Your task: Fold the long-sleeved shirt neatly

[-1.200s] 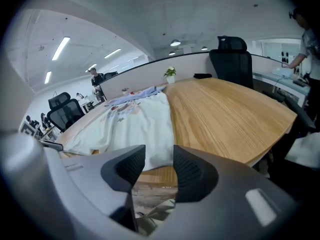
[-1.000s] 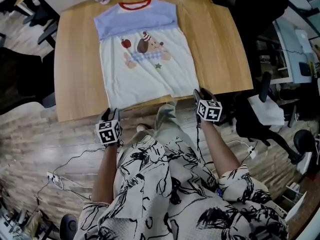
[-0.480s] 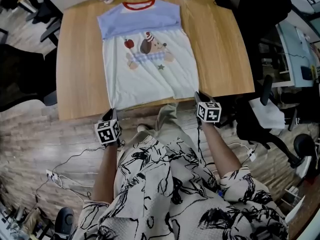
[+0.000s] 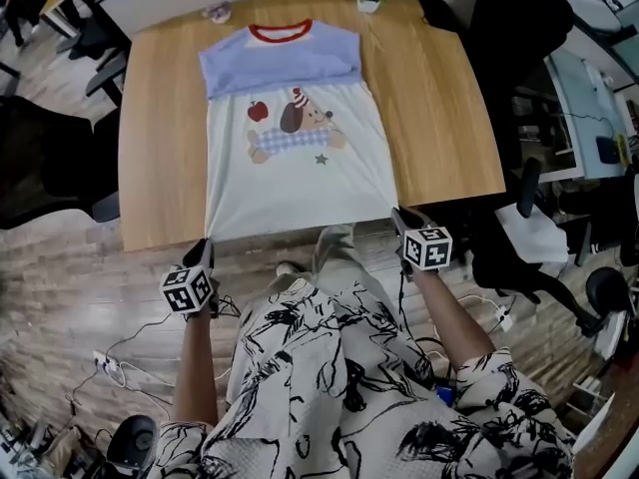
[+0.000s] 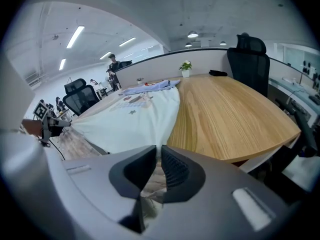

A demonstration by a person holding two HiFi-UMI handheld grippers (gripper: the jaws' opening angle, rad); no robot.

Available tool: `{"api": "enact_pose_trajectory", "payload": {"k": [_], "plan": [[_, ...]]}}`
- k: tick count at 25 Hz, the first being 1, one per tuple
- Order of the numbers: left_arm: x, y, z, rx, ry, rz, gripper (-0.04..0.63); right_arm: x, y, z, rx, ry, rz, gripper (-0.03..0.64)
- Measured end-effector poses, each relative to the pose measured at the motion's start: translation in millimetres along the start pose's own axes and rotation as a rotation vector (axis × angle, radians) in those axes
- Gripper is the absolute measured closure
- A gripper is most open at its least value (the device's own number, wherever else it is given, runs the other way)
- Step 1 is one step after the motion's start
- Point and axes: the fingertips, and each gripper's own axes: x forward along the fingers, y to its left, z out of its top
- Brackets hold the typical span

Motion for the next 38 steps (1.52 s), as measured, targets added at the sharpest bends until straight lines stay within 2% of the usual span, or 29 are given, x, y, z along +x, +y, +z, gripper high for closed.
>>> {"api": "enact_pose_trajectory", "payload": {"k": [5, 10, 15, 21, 25, 28, 33, 38], "plan": [[-17, -10, -5, 0.013, -0.032, -0.045, 0.558, -22, 6, -2, -0.012, -0.023, 0.003, 0.574], [-41, -22, -5, 0.061, -0.057, -0.069, 0.558, -49, 13, -4, -0.006, -0.047, 0.007, 0.574], [-56, -31, -4, 0.120, -0.067, -0.078, 0.558, -61, 18, -8, -0.071, -0.042, -0.008, 0.575], [-65, -42, 8, 0.113, -0.121, -0.100, 0.558, -73, 20, 8, -0.066, -0.096, -0.006, 0.575], [-75, -44, 55, 0.102, -0.237, -0.090, 0.558, -86, 19, 47, 0.002, -0.199, 0.026, 0.575], [-80, -45, 105, 0.091, -0.329, -0.073, 0.558, -93, 16, 95, 0.023, -0.281, 0.048, 0.575], [-88, -52, 187, 0.098, -0.461, -0.038, 0.560, -97, 13, 186, -0.044, -0.386, 0.083, 0.577], [-95, -54, 256, 0.118, -0.552, -0.012, 0.560, -99, 12, 269, -0.109, -0.485, 0.113, 0.577]]}}
